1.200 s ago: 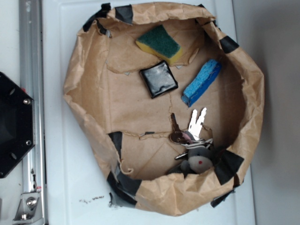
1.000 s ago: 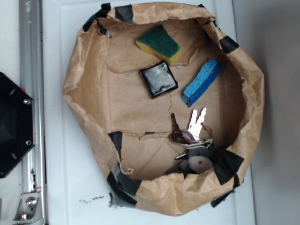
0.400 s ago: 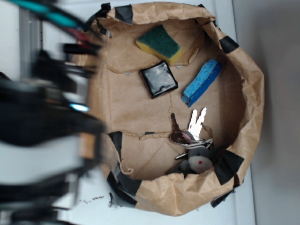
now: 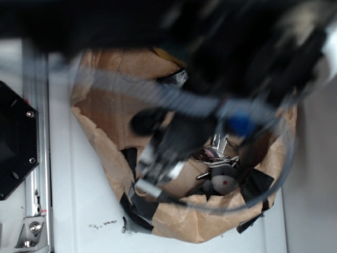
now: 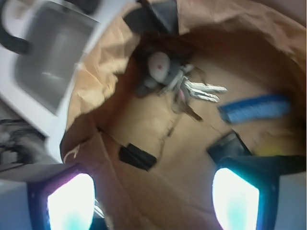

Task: Grab the black box.

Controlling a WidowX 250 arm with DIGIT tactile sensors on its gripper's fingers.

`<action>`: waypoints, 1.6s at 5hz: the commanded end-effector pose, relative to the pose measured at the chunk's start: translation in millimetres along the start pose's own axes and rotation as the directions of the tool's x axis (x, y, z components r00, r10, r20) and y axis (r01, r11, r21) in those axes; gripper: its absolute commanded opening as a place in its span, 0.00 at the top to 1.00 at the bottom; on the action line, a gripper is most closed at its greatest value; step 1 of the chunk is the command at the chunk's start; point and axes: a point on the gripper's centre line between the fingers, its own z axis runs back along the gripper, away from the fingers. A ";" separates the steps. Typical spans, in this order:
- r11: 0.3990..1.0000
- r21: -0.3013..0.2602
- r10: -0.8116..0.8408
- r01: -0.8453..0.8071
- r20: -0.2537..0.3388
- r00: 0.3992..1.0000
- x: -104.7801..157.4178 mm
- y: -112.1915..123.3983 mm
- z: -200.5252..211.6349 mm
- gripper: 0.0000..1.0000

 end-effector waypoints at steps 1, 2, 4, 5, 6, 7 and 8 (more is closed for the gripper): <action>1.000 0.029 -0.008 0.006 0.053 0.999 2.1 -8.7 10.8 0.00; 1.000 0.029 -0.008 0.006 0.053 0.999 2.1 -8.7 10.8 0.00; 0.910 0.262 -0.330 0.320 -0.008 0.944 -1.3 29.3 -31.8 0.00; 0.847 0.373 -0.392 0.378 -0.042 0.919 1.6 54.1 -59.8 0.00; 0.811 0.396 -0.437 0.430 -0.079 0.896 4.3 58.8 -87.6 0.00; 0.785 0.417 -0.479 0.458 -0.059 0.876 0.2 57.2 -94.5 0.00; 0.801 0.421 -0.456 0.426 -0.032 0.889 1.4 60.0 -95.3 0.00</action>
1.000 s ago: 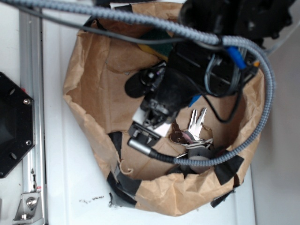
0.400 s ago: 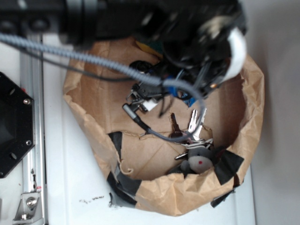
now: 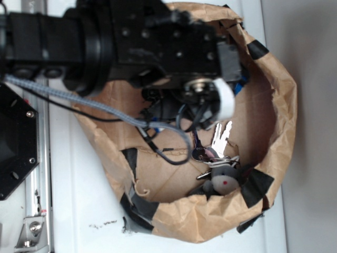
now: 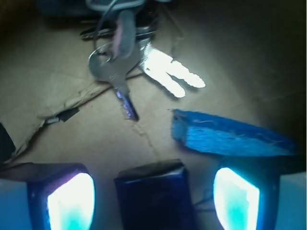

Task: Grab the black box.

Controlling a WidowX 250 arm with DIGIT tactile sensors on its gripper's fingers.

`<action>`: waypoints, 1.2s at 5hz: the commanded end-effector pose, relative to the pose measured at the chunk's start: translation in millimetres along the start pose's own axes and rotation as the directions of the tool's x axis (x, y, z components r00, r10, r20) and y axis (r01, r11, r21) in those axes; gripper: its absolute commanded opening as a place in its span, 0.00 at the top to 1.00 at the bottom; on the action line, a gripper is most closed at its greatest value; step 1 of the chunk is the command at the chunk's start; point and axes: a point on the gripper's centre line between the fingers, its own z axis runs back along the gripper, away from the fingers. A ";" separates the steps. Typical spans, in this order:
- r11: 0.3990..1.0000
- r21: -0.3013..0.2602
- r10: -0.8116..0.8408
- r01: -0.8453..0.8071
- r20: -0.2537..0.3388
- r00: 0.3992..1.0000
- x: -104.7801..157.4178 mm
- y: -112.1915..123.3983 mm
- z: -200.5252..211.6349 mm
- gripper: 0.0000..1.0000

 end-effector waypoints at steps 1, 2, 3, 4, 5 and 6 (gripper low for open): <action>0.998 0.061 0.028 -0.030 0.037 0.999 4.4 4.6 7.6 0.00; 0.998 0.061 0.028 -0.030 0.037 0.999 4.4 4.6 7.6 0.00; 0.998 0.061 0.028 -0.030 0.037 0.999 4.4 4.6 7.6 0.00; 0.999 0.044 -0.006 0.004 0.049 0.999 -4.0 15.2 24.6 0.00; 0.989 0.147 -0.029 0.012 0.119 0.992 -11.7 7.5 21.3 0.00; 0.981 0.194 -0.044 0.020 0.122 0.992 -11.0 6.3 20.1 0.00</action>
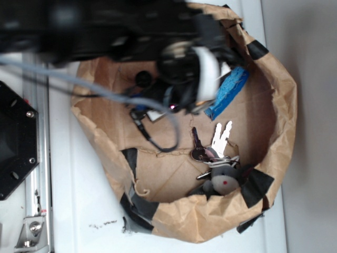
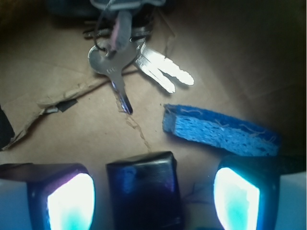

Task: Grab the black box.

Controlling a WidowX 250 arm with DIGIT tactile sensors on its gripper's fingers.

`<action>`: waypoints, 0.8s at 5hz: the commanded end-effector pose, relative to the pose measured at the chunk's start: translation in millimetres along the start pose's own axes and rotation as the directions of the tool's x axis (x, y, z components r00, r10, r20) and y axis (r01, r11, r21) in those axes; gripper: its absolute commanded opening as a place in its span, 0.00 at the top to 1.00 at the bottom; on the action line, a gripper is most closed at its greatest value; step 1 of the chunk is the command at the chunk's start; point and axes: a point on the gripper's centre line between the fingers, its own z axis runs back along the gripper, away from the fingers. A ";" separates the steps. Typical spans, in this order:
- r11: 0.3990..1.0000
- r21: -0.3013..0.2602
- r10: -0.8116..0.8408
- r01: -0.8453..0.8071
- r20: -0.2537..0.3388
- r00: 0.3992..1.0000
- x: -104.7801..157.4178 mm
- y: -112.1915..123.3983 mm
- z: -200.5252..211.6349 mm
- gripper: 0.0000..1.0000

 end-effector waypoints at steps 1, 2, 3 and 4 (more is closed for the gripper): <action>0.988 0.151 -0.008 0.010 -0.015 1.000 5.6 2.3 -10.9 0.00; 0.986 0.167 0.029 -0.021 -0.046 0.999 6.0 15.2 -20.6 0.00; 0.991 0.135 0.025 -0.015 -0.071 0.997 6.5 16.3 -24.5 0.00; 0.991 0.132 0.008 0.002 -0.076 0.997 5.7 13.6 -23.5 0.00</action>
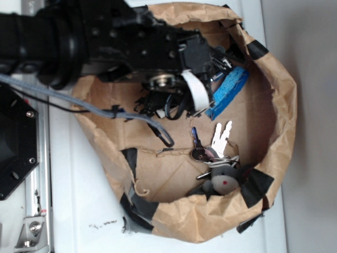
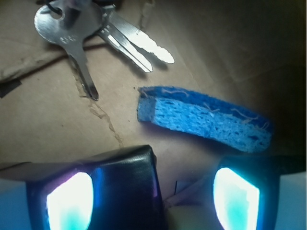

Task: Grab the black box.

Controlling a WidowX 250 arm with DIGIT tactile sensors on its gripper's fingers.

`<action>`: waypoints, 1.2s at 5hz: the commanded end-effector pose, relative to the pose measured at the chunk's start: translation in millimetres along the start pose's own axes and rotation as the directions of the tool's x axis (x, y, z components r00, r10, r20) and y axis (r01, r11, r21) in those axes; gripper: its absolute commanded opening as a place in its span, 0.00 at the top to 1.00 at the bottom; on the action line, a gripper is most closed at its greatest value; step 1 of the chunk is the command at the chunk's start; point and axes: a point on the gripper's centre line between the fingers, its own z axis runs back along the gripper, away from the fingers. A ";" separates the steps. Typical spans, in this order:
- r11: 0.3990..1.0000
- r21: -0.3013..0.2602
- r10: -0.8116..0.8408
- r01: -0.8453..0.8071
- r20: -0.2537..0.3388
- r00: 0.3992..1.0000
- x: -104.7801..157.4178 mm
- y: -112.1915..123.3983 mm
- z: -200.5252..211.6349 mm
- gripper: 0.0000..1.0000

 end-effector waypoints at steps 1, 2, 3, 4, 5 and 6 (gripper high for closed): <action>0.999 0.034 -0.038 0.038 -0.001 0.999 10.6 -0.7 -1.7 0.00; 0.997 0.051 -0.053 0.054 -0.016 0.998 11.4 -5.3 -6.0 0.00; 0.994 0.039 -0.103 0.106 -0.053 0.993 11.5 -23.1 -22.5 0.00; 0.988 0.018 -0.152 0.154 -0.093 0.984 12.5 -41.7 -36.6 0.00; 0.986 0.005 -0.163 0.164 -0.099 0.982 13.1 -47.6 -37.7 0.00; 0.987 -0.036 -0.161 0.158 -0.099 0.982 13.8 -46.9 -35.4 0.00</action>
